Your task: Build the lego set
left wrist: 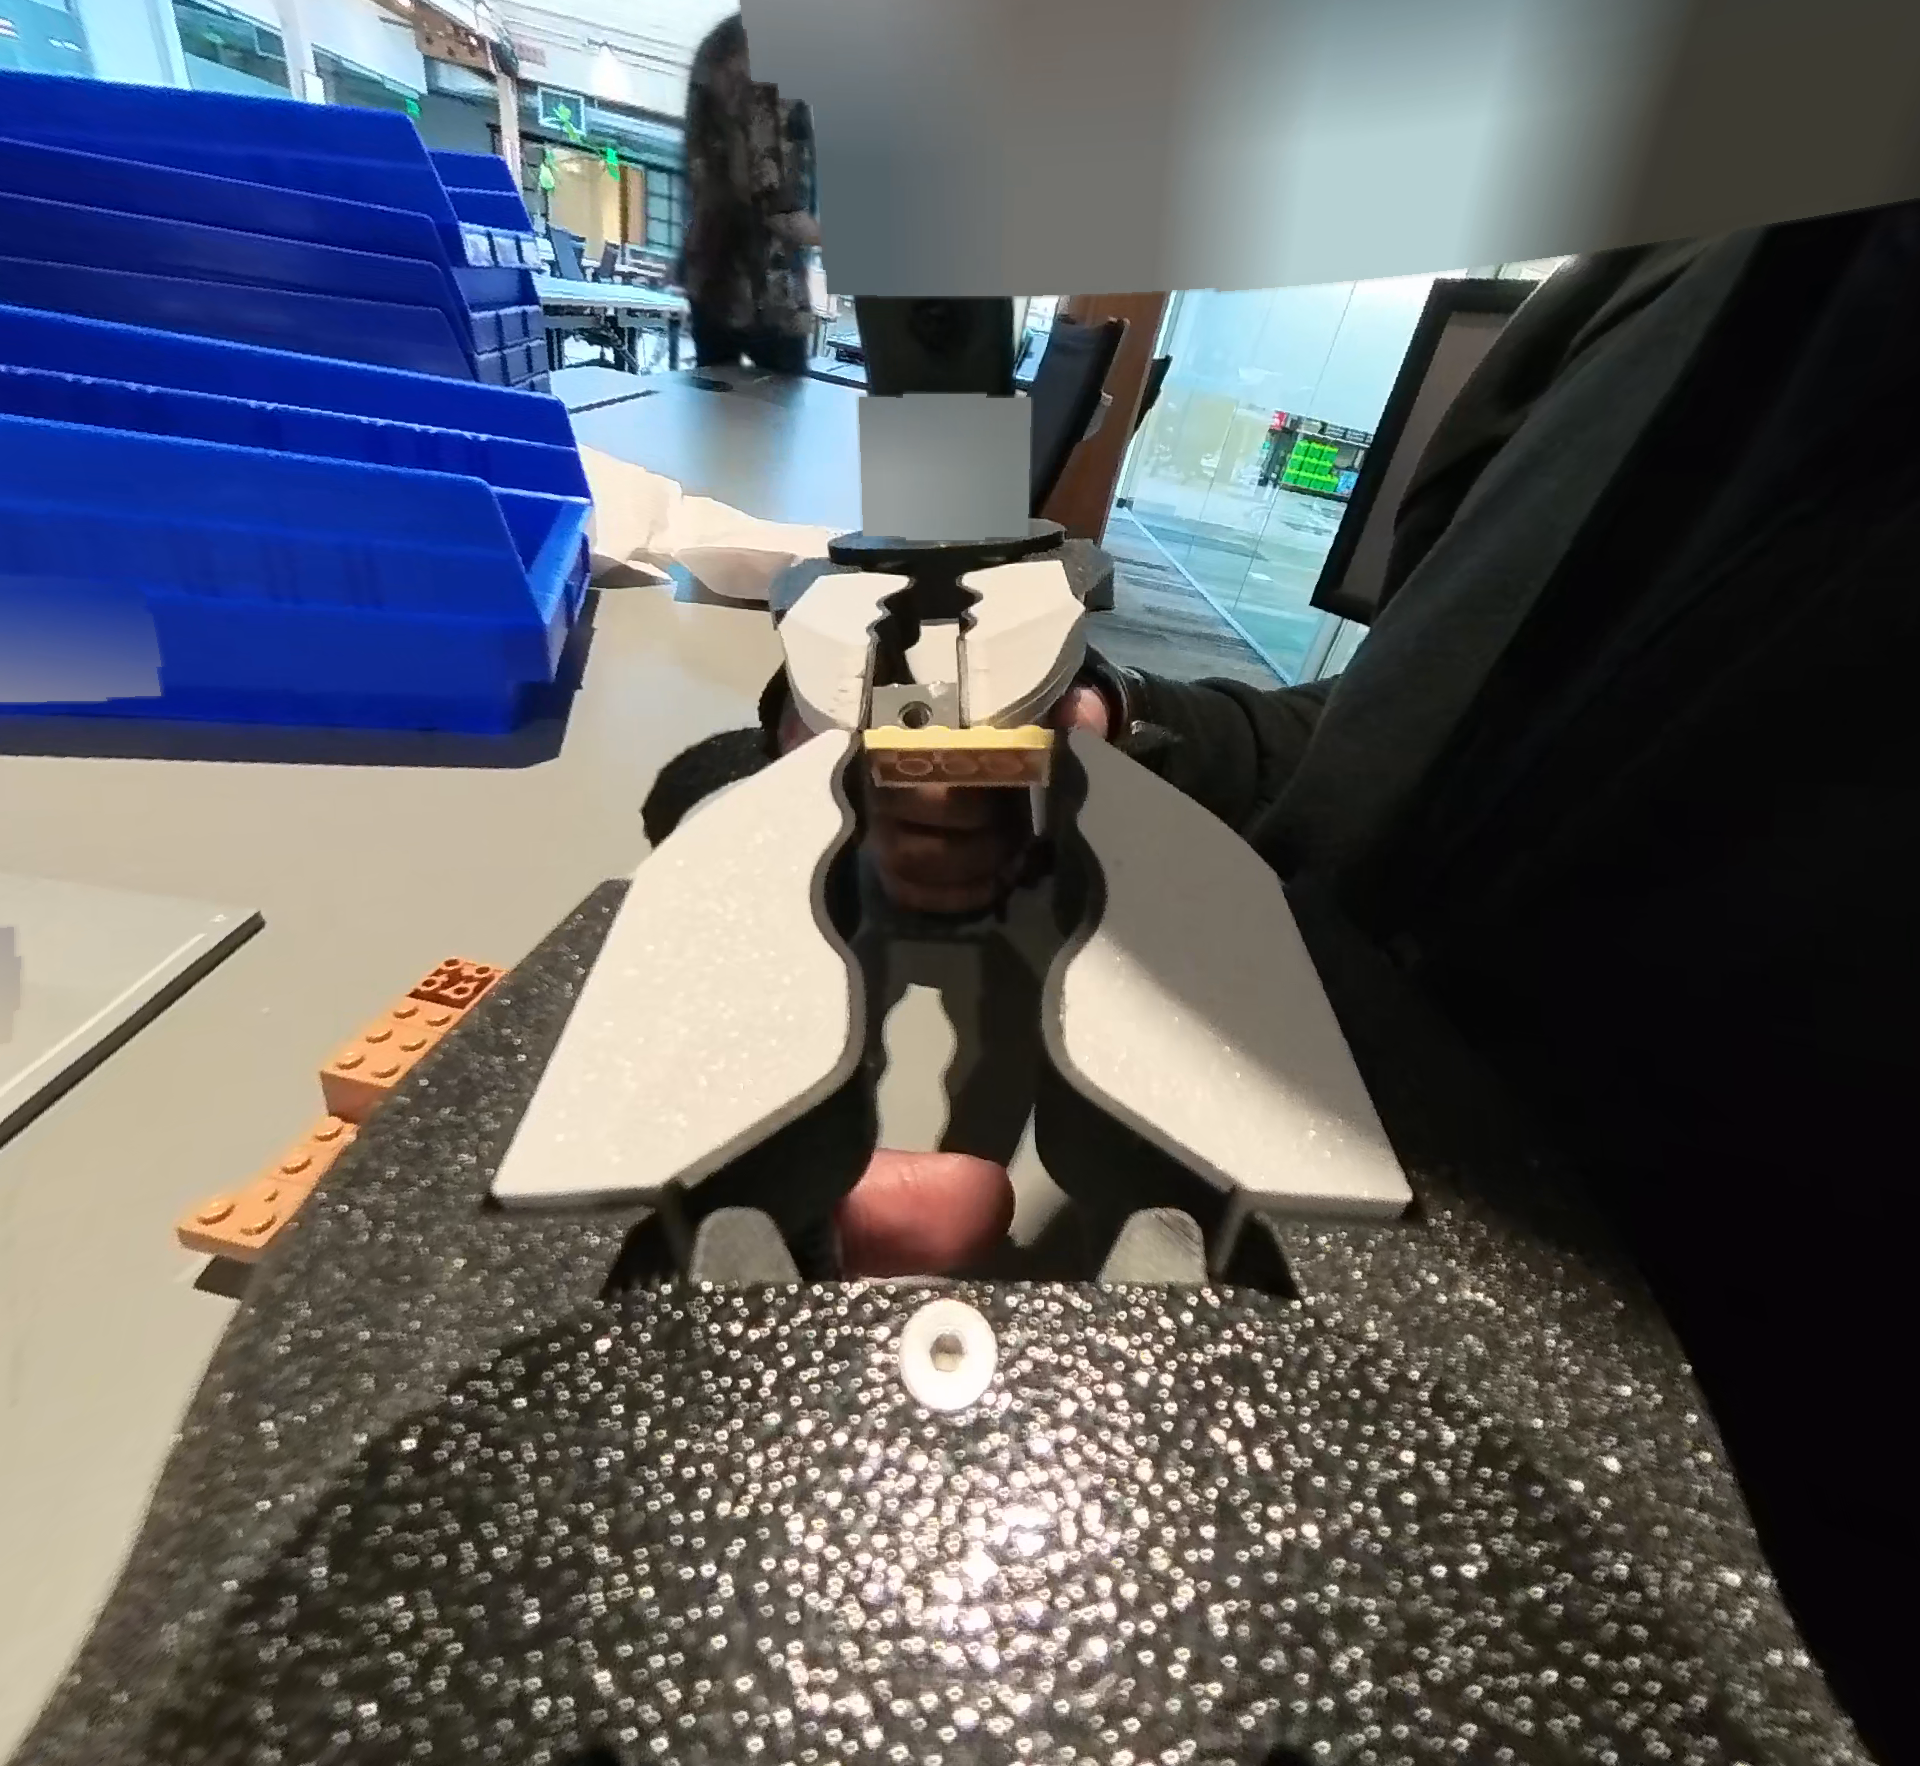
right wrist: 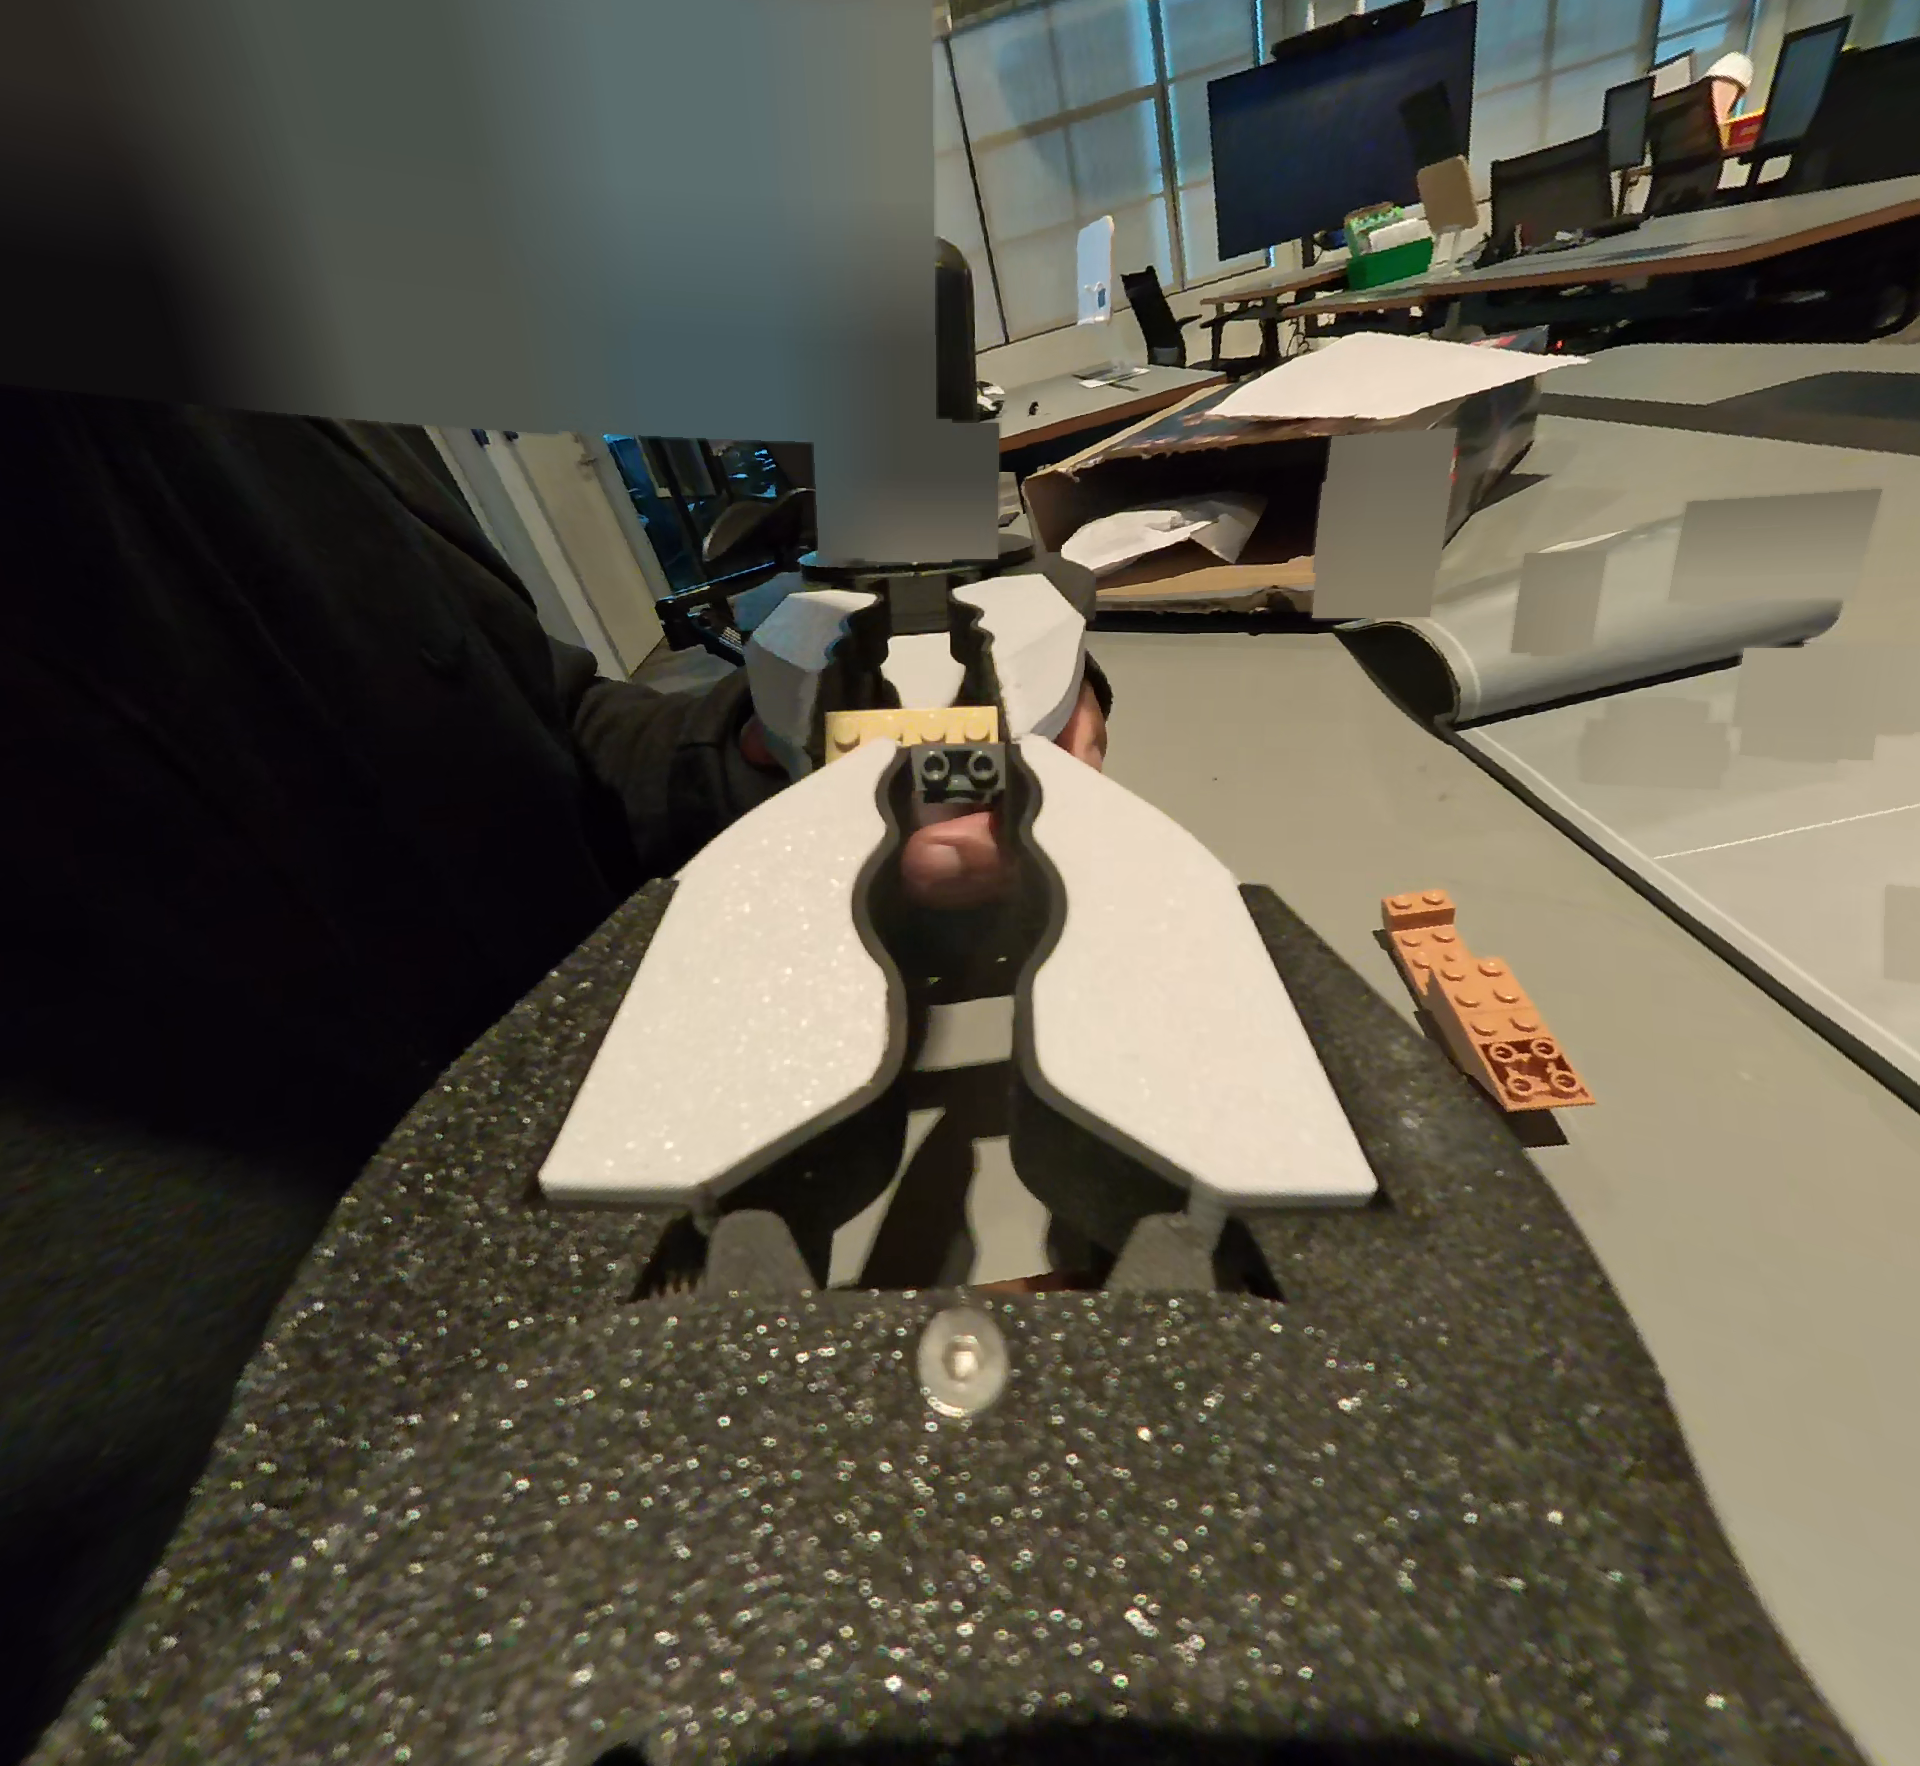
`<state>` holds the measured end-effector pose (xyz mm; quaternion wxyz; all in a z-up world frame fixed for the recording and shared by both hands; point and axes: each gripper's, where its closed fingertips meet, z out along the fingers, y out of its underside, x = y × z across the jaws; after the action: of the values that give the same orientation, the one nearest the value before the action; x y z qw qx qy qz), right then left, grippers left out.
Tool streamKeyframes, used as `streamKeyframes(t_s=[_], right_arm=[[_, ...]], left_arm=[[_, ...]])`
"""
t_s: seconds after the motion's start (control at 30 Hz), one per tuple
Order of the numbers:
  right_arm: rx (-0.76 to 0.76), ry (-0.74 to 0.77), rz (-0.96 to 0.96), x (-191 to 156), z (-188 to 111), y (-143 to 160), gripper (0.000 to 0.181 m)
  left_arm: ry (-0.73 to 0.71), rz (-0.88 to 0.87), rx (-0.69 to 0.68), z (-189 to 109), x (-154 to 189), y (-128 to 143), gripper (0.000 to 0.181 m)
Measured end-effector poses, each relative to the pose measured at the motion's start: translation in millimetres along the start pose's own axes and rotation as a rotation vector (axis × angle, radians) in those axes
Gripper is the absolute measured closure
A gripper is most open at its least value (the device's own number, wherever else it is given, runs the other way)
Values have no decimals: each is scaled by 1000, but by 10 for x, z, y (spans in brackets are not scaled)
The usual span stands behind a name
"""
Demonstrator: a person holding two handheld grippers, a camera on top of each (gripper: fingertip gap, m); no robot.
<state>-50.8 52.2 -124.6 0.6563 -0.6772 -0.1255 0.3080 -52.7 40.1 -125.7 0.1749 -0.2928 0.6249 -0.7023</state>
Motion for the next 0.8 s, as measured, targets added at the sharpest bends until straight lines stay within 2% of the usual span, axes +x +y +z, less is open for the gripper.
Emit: streamKeyframes(t_s=[0.57,0.8], right_arm=[[27,-2,17,-16,4,-32,166],[129,-43,67,-87,21,-158,165]], left_arm=[[-17,-36,83,31,9,-84,149],[4,-75,205,22,43,-204,149]])
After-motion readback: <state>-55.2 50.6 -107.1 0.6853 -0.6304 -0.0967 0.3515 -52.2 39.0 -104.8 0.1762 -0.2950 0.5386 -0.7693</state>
